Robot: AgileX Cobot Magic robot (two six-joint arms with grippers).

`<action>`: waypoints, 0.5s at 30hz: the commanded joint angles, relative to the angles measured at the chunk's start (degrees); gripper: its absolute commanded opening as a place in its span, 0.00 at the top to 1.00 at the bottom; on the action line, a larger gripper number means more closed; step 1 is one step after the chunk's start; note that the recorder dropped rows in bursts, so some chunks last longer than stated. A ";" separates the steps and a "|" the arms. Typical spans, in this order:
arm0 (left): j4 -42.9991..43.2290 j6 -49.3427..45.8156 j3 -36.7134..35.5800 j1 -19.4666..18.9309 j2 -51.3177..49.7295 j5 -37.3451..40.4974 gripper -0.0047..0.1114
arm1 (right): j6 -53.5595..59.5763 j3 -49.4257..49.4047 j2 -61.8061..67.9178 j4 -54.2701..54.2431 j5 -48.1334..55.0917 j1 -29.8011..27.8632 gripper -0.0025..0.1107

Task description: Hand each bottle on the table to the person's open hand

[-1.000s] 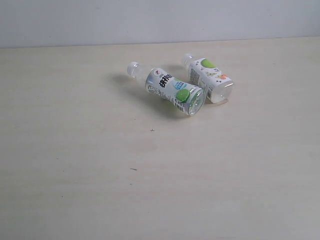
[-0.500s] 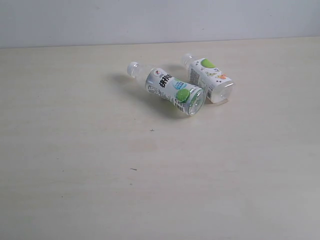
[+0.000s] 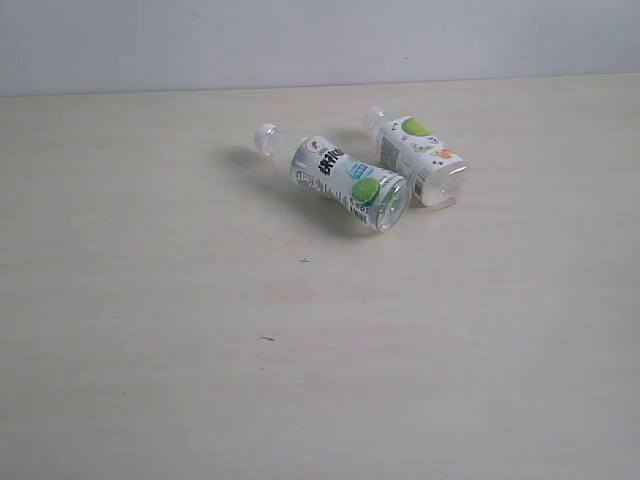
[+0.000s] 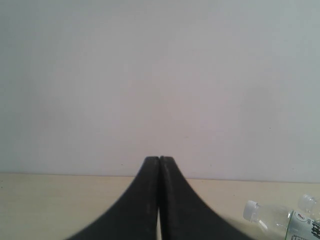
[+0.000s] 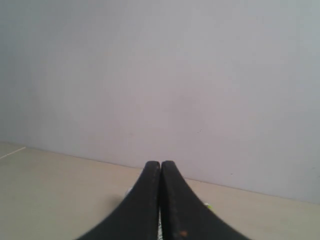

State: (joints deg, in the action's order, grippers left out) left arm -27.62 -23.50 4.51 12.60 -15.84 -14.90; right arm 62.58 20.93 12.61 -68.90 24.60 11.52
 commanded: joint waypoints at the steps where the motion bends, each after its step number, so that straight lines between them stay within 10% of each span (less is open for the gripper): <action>1: 0.02 -0.09 -0.30 -0.01 0.40 -0.28 0.96 | 2.44 -4.66 -5.45 -3.64 0.58 -0.17 0.98; 15: 0.02 -0.09 -0.30 -0.01 0.40 -0.28 0.96 | -1.35 -9.33 -12.61 -6.02 2.65 -0.17 0.98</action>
State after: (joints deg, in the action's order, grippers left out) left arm -27.62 -23.50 4.51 12.60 -15.84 -14.90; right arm 61.96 11.79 0.29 -74.68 26.91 11.52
